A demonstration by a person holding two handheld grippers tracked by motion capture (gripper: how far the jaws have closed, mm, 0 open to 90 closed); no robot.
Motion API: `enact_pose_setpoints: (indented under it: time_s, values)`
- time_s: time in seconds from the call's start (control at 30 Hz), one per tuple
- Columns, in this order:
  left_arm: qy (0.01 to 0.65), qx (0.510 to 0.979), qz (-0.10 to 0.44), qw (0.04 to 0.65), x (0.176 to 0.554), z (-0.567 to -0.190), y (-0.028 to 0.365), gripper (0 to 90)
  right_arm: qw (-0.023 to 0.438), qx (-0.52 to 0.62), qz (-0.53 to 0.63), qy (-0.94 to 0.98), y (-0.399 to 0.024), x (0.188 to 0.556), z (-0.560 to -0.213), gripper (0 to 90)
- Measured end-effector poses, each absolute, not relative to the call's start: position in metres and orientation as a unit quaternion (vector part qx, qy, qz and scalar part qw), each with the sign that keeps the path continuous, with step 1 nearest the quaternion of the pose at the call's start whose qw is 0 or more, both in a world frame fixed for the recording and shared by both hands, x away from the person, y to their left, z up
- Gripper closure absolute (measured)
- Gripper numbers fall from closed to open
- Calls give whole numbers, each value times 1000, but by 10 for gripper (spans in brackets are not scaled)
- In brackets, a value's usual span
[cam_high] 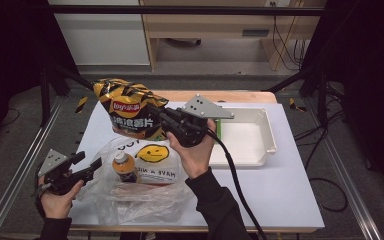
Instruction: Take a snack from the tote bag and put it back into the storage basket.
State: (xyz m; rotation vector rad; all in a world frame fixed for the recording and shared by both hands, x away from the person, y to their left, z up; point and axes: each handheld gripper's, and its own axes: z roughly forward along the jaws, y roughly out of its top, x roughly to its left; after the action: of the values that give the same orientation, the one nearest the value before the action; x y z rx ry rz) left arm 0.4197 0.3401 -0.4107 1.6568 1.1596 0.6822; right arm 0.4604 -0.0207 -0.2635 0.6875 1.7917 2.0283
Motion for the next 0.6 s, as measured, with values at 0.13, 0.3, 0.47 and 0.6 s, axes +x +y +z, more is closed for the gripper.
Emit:
enact_pose_setpoints:
  time_s: [0.13, 0.3, 0.47, 0.6]
  values:
    - [476, 673, 286, 489, 417, -406, 344, 303, 190, 247, 713, 628, -35, 461, -254, 888]
    - [477, 666, 290, 494, 415, -403, 347, 304, 212, 267, 704, 623, -63, 464, -252, 888]
    - [478, 665, 290, 495, 414, -402, 348, 303, 232, 290, 685, 627, -96, 467, -263, 888]
    - [478, 666, 291, 494, 415, -402, 347, 304, 241, 315, 671, 627, -121, 470, -274, 889]
